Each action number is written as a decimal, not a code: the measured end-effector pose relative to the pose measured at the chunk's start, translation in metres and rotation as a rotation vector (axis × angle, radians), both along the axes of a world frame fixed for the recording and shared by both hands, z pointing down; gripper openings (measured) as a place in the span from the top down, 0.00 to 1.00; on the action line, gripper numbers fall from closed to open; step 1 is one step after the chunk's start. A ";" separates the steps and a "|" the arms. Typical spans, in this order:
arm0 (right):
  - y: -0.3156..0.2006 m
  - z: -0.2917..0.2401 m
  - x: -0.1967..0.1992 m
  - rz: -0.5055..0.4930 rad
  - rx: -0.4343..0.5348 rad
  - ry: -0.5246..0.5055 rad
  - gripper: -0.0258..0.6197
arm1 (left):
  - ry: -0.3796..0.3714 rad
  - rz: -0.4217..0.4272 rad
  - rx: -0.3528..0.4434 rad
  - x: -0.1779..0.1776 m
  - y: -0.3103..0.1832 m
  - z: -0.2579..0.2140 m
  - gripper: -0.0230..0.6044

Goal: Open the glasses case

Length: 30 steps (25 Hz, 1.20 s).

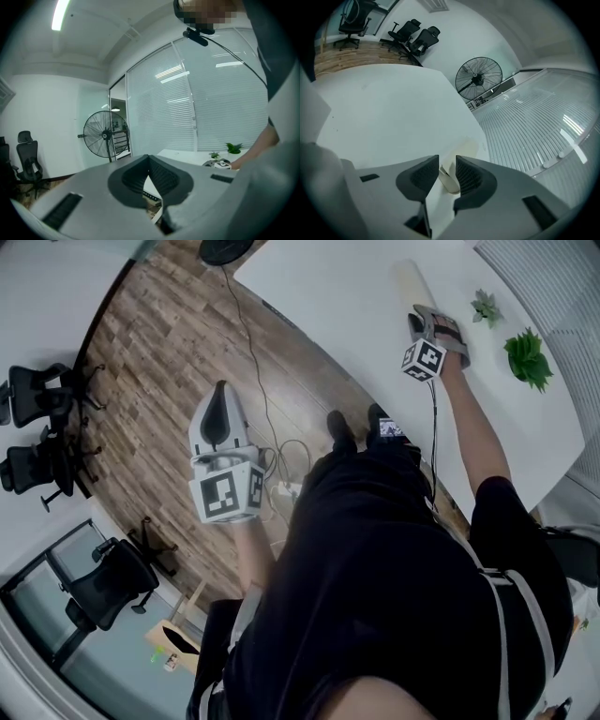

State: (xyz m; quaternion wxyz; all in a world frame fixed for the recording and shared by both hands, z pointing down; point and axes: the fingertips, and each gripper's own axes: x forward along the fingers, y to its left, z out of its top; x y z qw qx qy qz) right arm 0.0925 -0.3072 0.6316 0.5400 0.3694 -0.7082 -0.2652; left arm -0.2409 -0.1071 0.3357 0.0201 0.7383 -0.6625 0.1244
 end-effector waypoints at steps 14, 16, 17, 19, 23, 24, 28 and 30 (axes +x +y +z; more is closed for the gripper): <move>-0.016 -0.047 0.043 0.223 0.055 -0.315 0.92 | -0.005 -0.010 -0.019 -0.011 -0.002 0.006 0.97; -0.021 -0.050 0.061 0.299 0.043 -0.453 0.92 | -0.007 -0.009 -0.022 -0.011 -0.002 0.007 0.97; -0.023 -0.050 0.069 0.330 0.037 -0.526 0.92 | -0.011 -0.007 -0.024 -0.010 -0.002 0.007 0.97; -0.025 -0.047 0.082 0.378 0.018 -0.666 0.92 | -0.019 -0.007 -0.026 -0.009 -0.001 0.008 0.97; -0.025 -0.036 0.103 0.472 -0.036 -0.889 0.92 | -0.014 -0.015 -0.020 -0.008 -0.002 0.002 0.97; -0.025 -0.033 0.108 0.498 -0.045 -0.935 0.92 | -0.011 -0.017 -0.016 -0.008 -0.002 -0.001 0.97; -0.023 -0.026 0.116 0.564 -0.070 -1.072 0.92 | 0.006 -0.017 -0.004 -0.005 -0.002 -0.005 0.97; -0.023 -0.025 0.117 0.581 -0.080 -1.117 0.92 | 0.006 -0.018 -0.003 -0.004 -0.002 -0.005 0.97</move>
